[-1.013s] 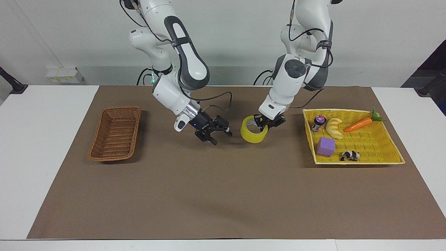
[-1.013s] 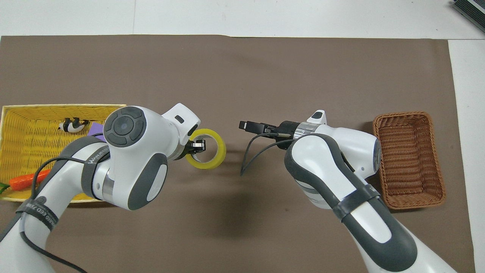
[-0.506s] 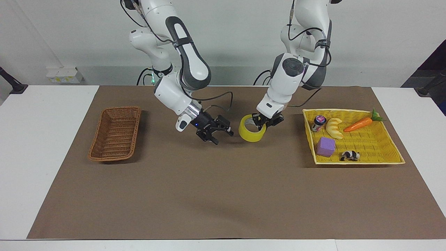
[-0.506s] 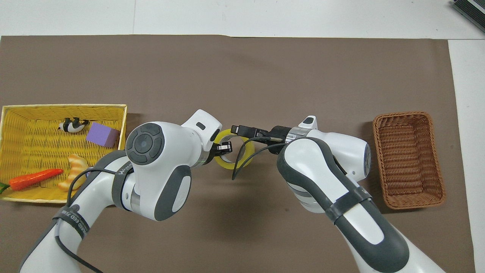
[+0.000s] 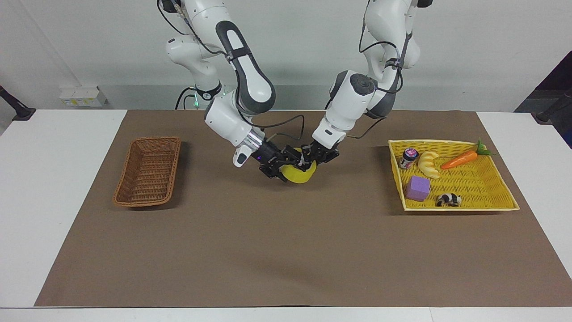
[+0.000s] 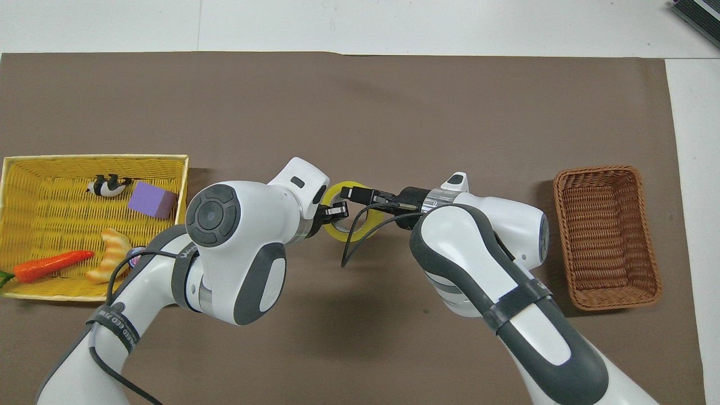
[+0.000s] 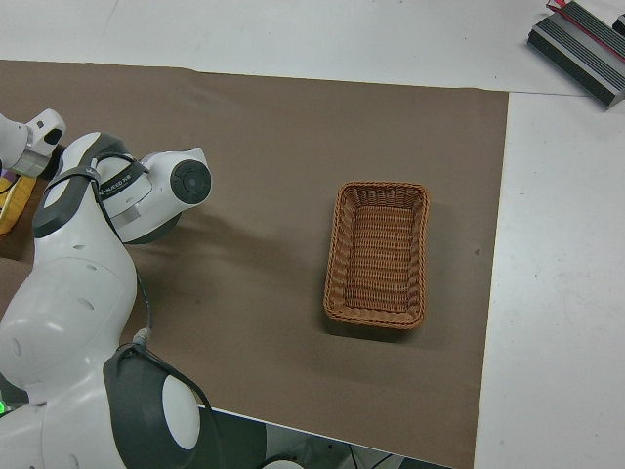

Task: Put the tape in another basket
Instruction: 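Grasp the tape roll with the right gripper while the left gripper holds it, then open the left gripper and withdraw it while the right gripper holds the tape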

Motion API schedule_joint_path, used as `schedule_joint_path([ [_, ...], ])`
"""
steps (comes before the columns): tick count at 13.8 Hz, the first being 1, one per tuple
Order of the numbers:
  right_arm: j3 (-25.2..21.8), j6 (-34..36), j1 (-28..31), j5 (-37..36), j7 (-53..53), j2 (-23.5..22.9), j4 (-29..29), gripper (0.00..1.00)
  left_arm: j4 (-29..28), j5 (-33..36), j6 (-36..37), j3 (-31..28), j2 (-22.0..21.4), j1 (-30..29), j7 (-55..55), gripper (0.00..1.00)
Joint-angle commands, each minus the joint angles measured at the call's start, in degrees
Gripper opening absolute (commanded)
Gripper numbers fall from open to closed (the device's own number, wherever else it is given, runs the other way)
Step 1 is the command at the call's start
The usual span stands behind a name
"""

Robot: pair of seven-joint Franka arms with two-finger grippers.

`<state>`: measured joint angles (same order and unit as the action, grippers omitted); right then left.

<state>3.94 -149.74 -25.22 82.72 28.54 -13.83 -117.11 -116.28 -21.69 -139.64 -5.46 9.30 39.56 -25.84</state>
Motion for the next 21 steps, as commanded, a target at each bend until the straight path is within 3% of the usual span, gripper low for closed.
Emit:
schedule_joint_path([
  [1,0.2,-0.1,0.1,1.2,-2.0,0.7,-1.3,0.00,2.3,-0.4,-1.9,-0.8,1.0,0.2,-0.7,0.00],
  [9,0.1,-0.6,-0.4,0.4,-4.1,0.6,-1.1,0.00,5.4,-0.4,-1.9,-0.9,2.4,0.0,-1.1,0.02],
  [10,0.1,-0.6,-0.4,0.2,-4.2,0.6,-1.1,0.00,6.1,-0.4,-1.9,-0.9,2.7,-0.7,-1.1,0.20],
  [11,0.1,-0.6,-0.5,0.2,-4.3,0.6,-1.1,0.00,6.3,-0.4,-1.9,-0.9,2.8,-1.1,-1.1,0.56],
  [12,0.1,-0.7,-0.5,0.1,-4.3,0.6,-1.1,0.00,6.3,-0.4,-1.9,-0.9,2.8,-1.2,-0.7,0.84],
  [13,0.1,-0.7,-0.6,0.1,-4.3,0.6,-1.1,0.00,6.4,-0.4,-1.9,-0.9,2.8,-1.2,-0.4,0.92],
  [15,0.1,-0.8,-0.7,0.0,-4.4,0.6,-1.1,0.00,6.5,-0.4,-1.9,-0.9,2.9,-1.7,-0.3,0.94],
  [16,0.1,-0.8,-0.7,0.0,-4.4,0.6,-1.1,0.00,6.5,-0.3,-1.9,-0.9,2.9,-1.9,0.0,1.00],
  [21,0.0,-0.8,-0.6,0.0,-4.4,0.6,-1.2,0.00,7.8,0.3,0.3,-1.0,1.2,-4.4,1.6,1.00],
])
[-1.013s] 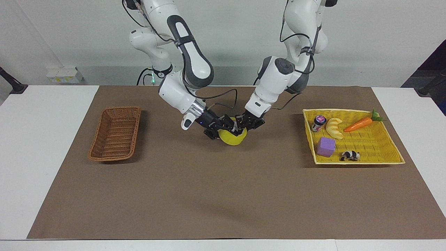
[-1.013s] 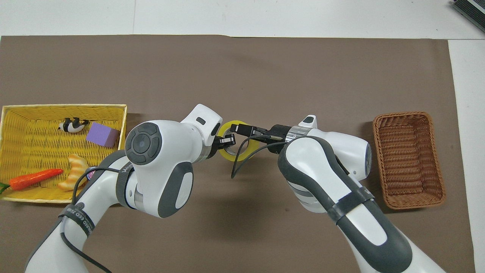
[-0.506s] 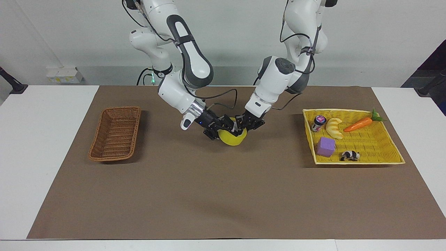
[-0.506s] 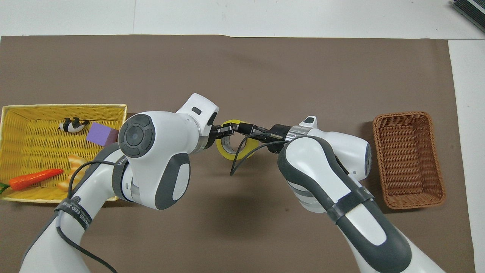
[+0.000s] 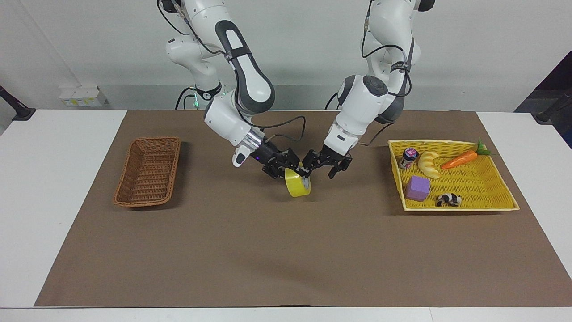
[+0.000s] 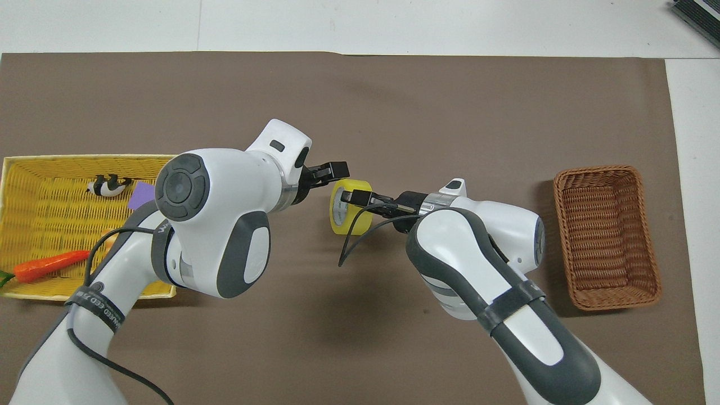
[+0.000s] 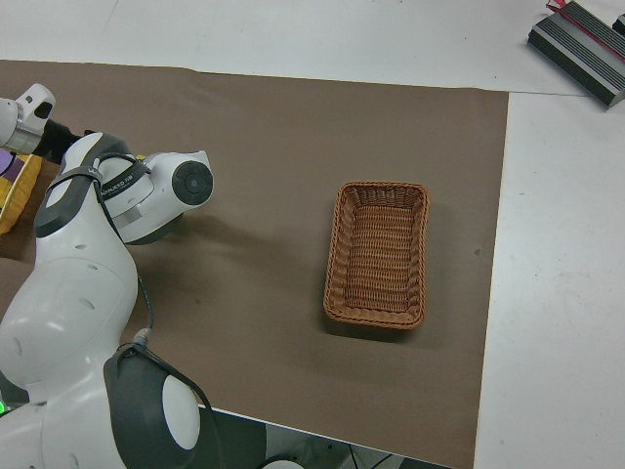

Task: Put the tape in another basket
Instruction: 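Open the left gripper and withdraw it while the right gripper holds the tape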

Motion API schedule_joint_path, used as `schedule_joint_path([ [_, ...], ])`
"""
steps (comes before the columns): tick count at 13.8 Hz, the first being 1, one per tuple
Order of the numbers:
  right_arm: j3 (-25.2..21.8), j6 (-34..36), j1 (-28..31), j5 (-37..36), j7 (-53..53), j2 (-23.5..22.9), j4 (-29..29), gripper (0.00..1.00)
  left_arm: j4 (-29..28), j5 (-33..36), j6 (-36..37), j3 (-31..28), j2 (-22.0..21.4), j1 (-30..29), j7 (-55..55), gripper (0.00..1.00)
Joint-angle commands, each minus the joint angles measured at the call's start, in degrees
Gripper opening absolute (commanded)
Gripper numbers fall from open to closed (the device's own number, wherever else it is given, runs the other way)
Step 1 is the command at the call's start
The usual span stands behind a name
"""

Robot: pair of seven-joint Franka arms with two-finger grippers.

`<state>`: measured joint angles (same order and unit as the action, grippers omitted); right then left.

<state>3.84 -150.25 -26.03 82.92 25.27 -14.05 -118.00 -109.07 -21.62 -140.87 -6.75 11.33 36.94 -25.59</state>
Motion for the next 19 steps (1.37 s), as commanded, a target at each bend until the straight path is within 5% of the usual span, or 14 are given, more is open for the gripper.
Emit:
schedule_joint_path([
  [1,0.1,-0.3,0.2,-0.2,-1.2,0.8,-0.4,0.00,0.6,0.3,3.4,0.2,-2.3,-2.9,2.3,1.00],
  [6,-0.3,-0.5,1.1,-0.3,-1.3,2.4,-0.5,0.00,0.6,1.8,16.8,0.1,-9.5,-10.2,10.6,1.00],
  [10,-0.5,-0.3,4.1,-4.5,-2.8,5.7,-0.7,0.00,1.9,17.3,24.1,0.1,-12.3,-15.3,12.4,1.00],
  [15,-0.7,8.3,7.1,-27.8,-17.8,7.4,2.0,0.00,13.0,18.9,36.4,0.1,-12.2,-22.5,23.7,1.00],
  [19,-0.4,28.5,14.9,-46.8,-26.8,7.2,10.7,0.00,23.0,19.3,47.7,0.1,-11.8,-26.7,30.8,1.00],
])
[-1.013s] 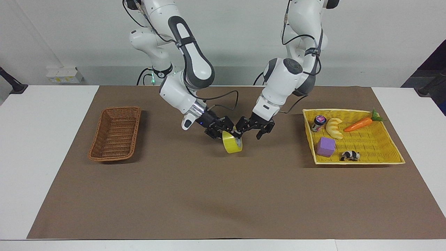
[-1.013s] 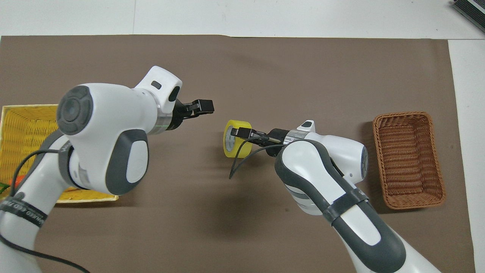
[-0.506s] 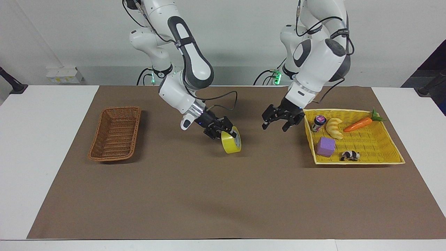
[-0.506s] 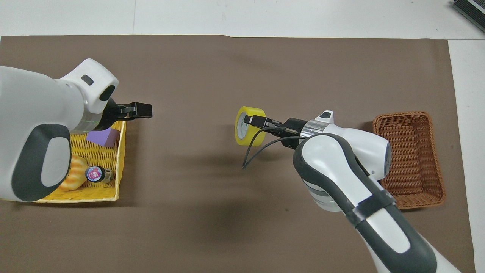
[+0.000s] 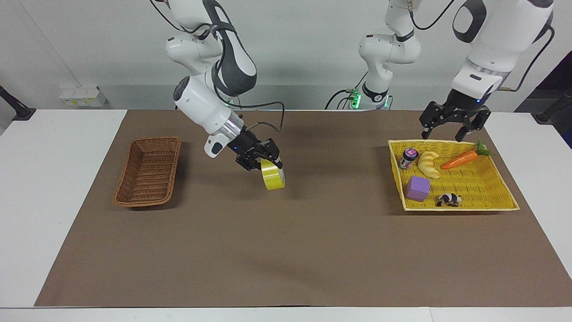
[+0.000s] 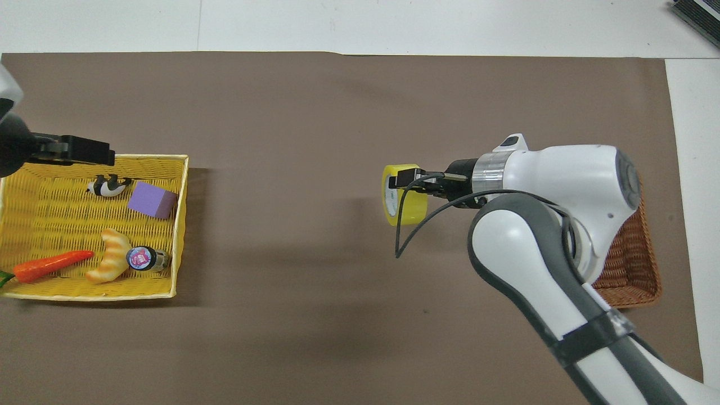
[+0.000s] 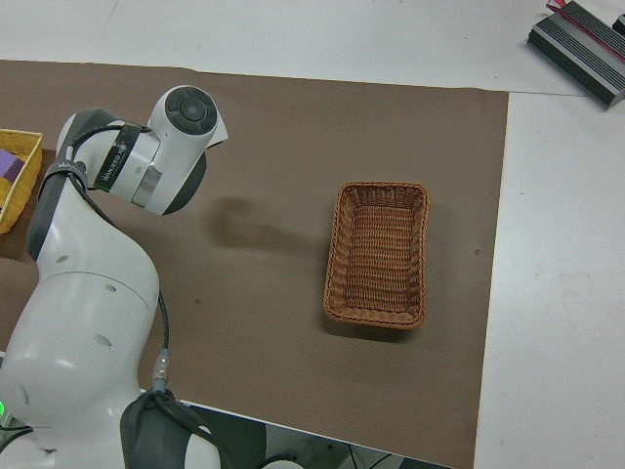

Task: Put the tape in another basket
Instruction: 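Carry the tape roll with the right gripper over the brown wicker basket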

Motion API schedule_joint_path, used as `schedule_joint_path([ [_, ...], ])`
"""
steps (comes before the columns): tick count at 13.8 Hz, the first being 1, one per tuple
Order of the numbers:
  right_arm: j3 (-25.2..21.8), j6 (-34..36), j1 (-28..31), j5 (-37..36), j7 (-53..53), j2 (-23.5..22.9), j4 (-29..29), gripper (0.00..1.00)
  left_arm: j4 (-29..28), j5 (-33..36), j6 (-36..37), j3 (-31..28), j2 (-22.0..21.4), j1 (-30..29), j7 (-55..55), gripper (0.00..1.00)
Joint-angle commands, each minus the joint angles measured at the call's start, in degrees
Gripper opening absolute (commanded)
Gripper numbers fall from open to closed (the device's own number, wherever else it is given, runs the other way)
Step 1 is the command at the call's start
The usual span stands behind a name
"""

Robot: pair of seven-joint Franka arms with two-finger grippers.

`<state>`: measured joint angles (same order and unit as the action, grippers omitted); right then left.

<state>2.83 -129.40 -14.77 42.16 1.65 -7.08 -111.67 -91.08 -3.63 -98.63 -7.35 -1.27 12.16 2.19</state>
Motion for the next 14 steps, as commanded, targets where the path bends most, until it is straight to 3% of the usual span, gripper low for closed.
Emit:
schedule_joint_path([
  [1,0.5,10.7,4.7,-8.2,-3.6,0.4,5.4,0.00,6.1,2.0,7.5,0.6,0.8,-2.6,5.1,1.00],
  [6,0.3,20.6,9.3,-21.8,-8.9,2.8,9.2,0.00,10.8,4.6,13.7,0.1,1.1,-3.1,8.9,1.00],
  [10,0.4,23.0,13.2,-30.0,-14.6,3.1,8.7,0.00,10.1,4.7,13.3,0.3,0.2,-3.6,8.8,1.00],
  [14,0.5,27.6,19.2,-33.1,-14.0,5.4,5.7,0.00,10.0,4.6,13.5,0.2,0.1,-3.5,8.4,1.00],
])
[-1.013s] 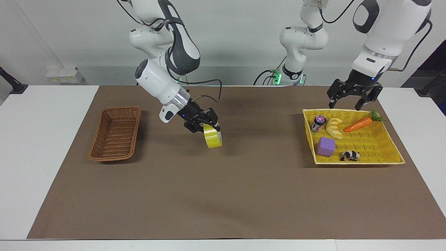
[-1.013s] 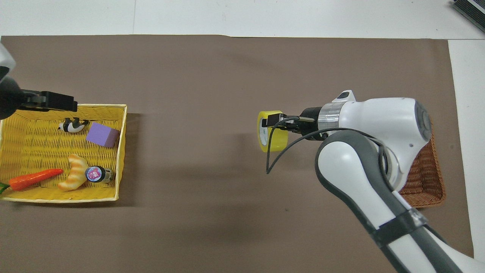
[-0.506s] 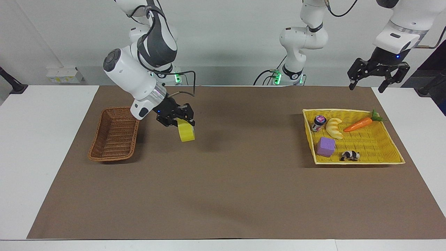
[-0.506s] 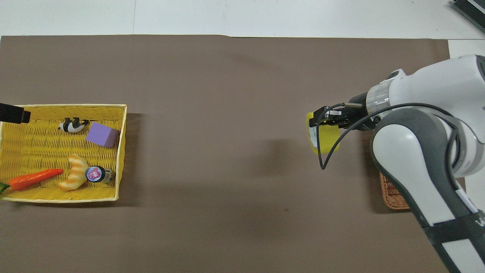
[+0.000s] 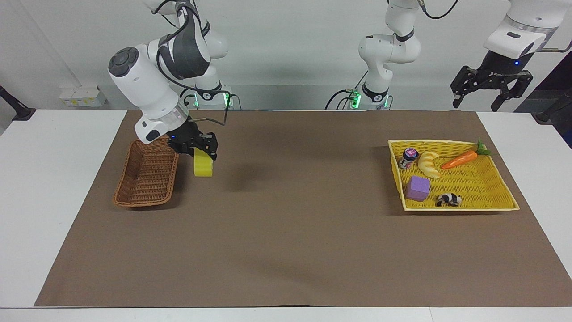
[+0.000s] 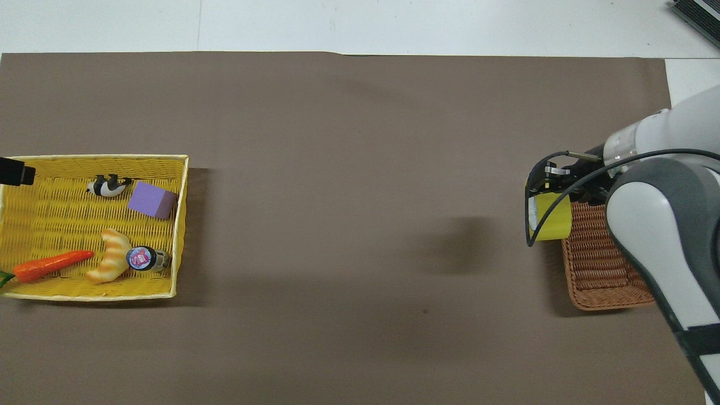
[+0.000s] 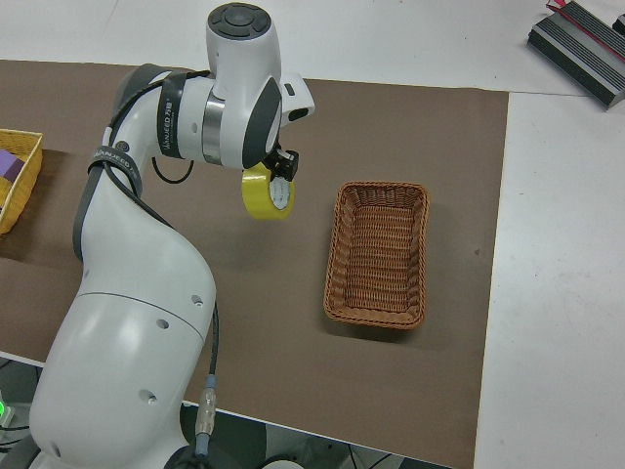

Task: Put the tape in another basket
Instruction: 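Carry the tape roll with the right gripper over the brown wicker basket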

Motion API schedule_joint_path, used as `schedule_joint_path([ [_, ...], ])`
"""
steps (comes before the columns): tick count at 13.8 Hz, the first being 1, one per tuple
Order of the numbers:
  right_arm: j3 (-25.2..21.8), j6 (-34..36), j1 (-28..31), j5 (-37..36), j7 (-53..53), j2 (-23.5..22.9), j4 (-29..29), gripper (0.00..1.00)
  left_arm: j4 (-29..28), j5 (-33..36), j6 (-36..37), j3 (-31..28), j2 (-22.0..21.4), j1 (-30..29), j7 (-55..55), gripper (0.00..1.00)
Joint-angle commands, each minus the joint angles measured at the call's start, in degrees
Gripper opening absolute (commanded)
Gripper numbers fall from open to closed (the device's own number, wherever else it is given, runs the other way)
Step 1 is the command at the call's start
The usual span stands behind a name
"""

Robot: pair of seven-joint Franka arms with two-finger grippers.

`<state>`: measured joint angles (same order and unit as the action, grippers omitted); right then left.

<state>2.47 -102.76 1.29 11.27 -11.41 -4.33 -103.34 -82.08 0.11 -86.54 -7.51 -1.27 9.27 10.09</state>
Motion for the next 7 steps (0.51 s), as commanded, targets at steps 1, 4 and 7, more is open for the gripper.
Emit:
schedule_joint_path([
  [1,0.9,0.6,4.5,-3.0,-0.9,2.8,-4.4,0.00,1.0,0.9,1.5,0.4,0.1,-0.7,0.5,1.00],
  [4,1.0,0.3,9.1,-6.9,0.2,2.7,-7.5,0.00,1.0,0.9,1.5,0.4,0.1,-0.7,0.5,1.00],
  [7,1.0,-4.5,14.2,-8.5,7.6,2.7,-11.7,0.00,1.0,0.9,1.5,0.4,0.1,-0.7,0.5,1.00],
])
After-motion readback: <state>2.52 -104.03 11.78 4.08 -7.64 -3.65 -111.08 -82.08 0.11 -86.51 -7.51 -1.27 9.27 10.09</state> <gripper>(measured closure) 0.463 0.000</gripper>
